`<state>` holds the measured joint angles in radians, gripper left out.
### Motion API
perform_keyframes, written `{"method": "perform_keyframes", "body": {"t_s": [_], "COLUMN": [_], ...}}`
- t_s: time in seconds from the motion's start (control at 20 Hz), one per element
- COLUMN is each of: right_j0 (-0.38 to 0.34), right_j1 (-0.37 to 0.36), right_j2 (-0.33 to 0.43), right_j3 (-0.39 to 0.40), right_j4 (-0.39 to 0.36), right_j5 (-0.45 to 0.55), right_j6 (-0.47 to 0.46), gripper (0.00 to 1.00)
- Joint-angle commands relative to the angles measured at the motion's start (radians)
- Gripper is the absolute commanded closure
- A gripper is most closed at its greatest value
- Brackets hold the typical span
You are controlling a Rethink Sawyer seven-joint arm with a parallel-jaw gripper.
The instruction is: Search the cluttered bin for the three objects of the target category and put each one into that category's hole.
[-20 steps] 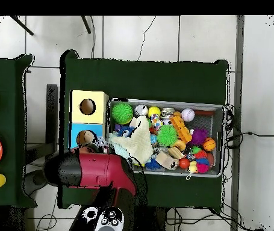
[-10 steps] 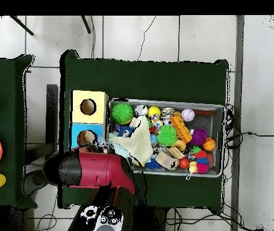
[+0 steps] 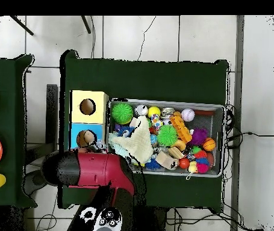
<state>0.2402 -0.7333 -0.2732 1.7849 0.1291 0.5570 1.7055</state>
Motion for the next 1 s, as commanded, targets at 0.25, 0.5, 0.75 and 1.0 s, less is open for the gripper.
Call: {"method": "perform_keyframes", "body": {"t_s": [0.25, 0.5, 0.75, 1.0], "right_j0": [-0.039, -0.06, -0.078, -0.05], "right_j1": [-0.052, -0.053, -0.025, 0.019], "right_j2": [0.07, 0.079, 0.088, 0.084], "right_j3": [-0.097, -0.13, -0.144, -0.155], "right_j4": [0.041, 0.046, 0.043, 0.043], "right_j5": [0.245, 0.281, 0.249, 0.197], "right_j6": [0.167, 0.157, 0.153, 0.206], "gripper": [1.0, 1.0, 1.0, 1.0]}}
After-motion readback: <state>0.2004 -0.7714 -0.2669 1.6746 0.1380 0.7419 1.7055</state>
